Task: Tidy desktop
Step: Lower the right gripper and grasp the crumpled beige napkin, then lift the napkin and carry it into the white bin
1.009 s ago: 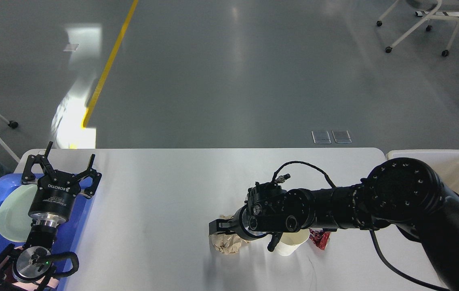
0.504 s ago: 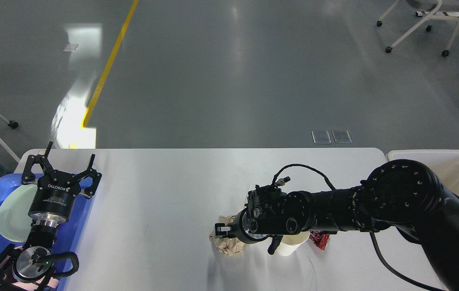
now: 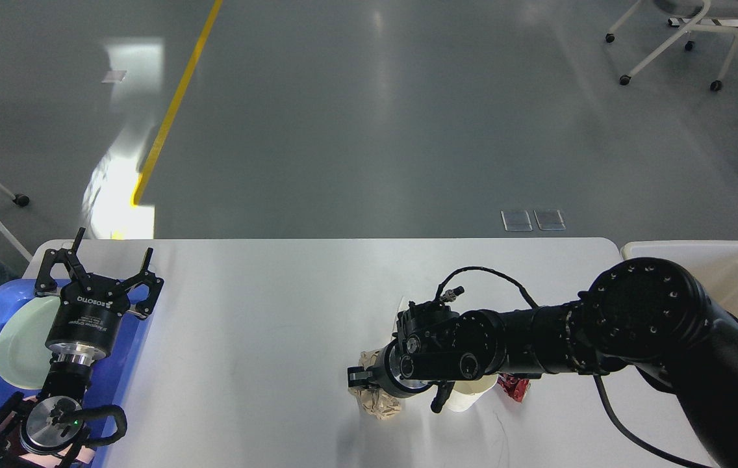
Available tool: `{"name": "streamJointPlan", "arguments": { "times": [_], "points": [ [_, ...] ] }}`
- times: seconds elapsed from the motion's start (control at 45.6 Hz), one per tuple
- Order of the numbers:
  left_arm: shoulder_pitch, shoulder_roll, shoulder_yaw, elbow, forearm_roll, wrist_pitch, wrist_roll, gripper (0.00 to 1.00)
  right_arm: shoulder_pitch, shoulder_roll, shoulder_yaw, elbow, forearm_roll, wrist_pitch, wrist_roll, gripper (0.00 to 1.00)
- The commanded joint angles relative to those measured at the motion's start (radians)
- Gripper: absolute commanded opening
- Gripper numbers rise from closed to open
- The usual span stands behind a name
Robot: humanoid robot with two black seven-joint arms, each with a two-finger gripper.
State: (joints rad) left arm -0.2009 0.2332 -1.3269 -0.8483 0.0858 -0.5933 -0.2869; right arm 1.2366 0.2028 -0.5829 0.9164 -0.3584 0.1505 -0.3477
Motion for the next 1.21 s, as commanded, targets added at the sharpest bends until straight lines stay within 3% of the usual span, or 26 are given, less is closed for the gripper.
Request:
{"name": "streamJointPlan", "arguments": {
  "times": [0.0,0.285,0.461,0.636,1.009,1.075,1.184],
  "points": [
    [0.0,0.0,0.0,0.0,0.0,0.001,0.0,0.97,0.001,0.0,0.0,0.002,0.003,0.0,-0.001,0.0],
    [0.0,0.0,0.0,0.0,0.0,0.0,0.0,0.97,0.033,0.009,0.0,0.022,0.035,0.015,-0.002,0.0],
    [0.0,0.0,0.0,0.0,0.0,0.0,0.0,0.97,0.136,-0.031,-0.014,0.078,0.082,0.15,-0.013,0.0],
    [0.0,0.0,0.0,0.0,0.0,0.0,0.0,0.97,0.319,-0.115,-0.034,0.188,0.209,0.271,-0.011,0.0],
    [0.0,0.0,0.0,0.0,0.0,0.0,0.0,0.97,0.765,-0.24,-0.215,0.49,0.45,0.284,0.012,0.0],
    [0.0,0.0,0.0,0.0,0.0,0.0,0.0,0.97,0.814,-0.253,-0.248,0.535,0.463,0.284,0.047,0.0],
    [0.0,0.0,0.0,0.0,0.0,0.001,0.0,0.97,0.88,-0.263,-0.348,0.596,0.463,0.284,0.171,0.0]
  ]
}}
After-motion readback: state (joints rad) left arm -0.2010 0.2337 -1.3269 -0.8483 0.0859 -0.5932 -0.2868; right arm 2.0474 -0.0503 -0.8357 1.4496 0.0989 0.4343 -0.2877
